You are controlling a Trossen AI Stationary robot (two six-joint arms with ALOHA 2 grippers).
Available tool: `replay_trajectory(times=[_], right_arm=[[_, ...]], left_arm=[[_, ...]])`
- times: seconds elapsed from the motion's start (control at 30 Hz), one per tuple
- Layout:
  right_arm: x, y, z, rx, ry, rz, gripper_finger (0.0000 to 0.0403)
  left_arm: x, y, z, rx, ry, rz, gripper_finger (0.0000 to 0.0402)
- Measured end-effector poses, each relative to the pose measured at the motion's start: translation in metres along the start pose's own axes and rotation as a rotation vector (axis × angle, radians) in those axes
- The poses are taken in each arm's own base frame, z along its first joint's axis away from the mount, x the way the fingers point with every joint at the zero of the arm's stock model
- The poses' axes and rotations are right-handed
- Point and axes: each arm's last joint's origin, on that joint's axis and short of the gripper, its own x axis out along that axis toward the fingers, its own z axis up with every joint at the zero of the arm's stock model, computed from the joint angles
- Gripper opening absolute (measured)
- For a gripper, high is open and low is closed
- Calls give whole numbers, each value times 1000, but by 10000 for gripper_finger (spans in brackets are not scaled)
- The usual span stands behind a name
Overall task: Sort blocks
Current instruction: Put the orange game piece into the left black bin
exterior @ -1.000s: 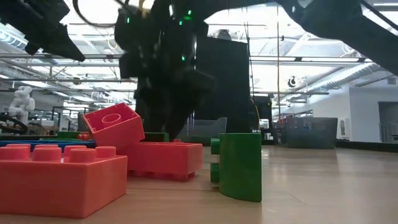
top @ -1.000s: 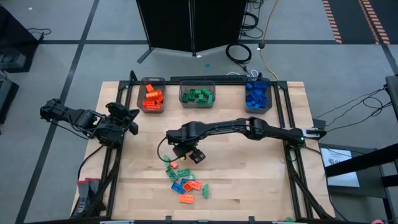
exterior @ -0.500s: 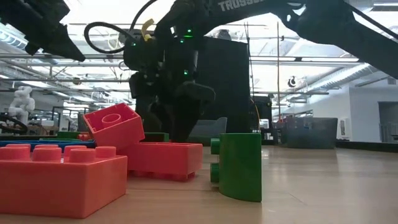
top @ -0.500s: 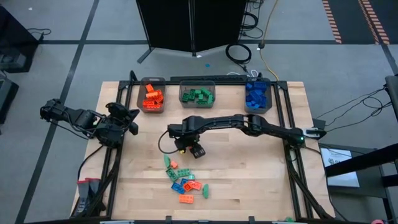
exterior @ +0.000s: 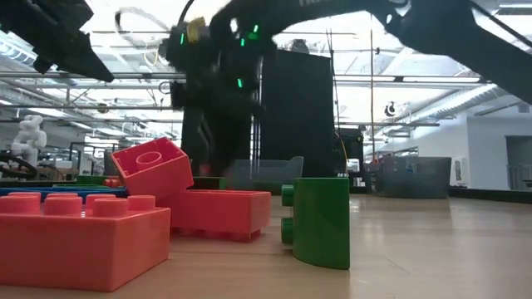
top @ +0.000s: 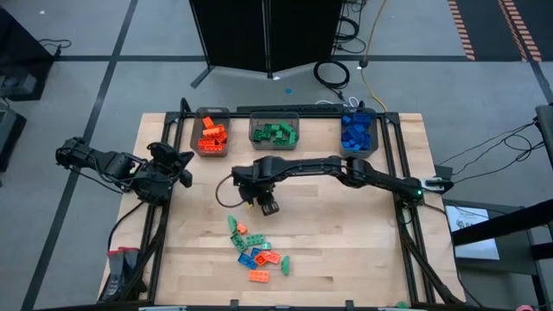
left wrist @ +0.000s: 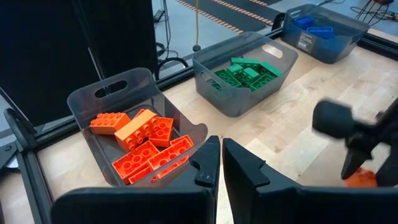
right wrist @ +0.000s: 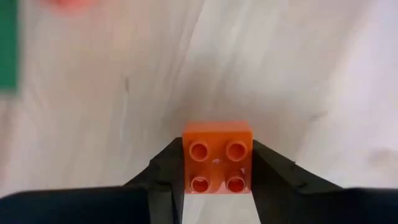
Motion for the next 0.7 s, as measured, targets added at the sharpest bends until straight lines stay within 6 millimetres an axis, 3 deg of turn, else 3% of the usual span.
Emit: replay_trajectory(times=[0.13, 0.23, 0.47, 0.7], right_arm=[[-38, -7, 12, 74, -187, -57, 118], [-54, -19, 23, 118, -357, -108, 118], [-77, -64, 40, 243, -754, -239, 118], [-88, -109, 35, 370, -956, -466, 118]], left_arm=[[0, 0, 0, 3, 0, 1, 23], [0, 0, 0, 6, 0, 3, 23], [0, 0, 0, 10, -3, 6, 23], [0, 0, 0, 9, -11, 12, 23]])
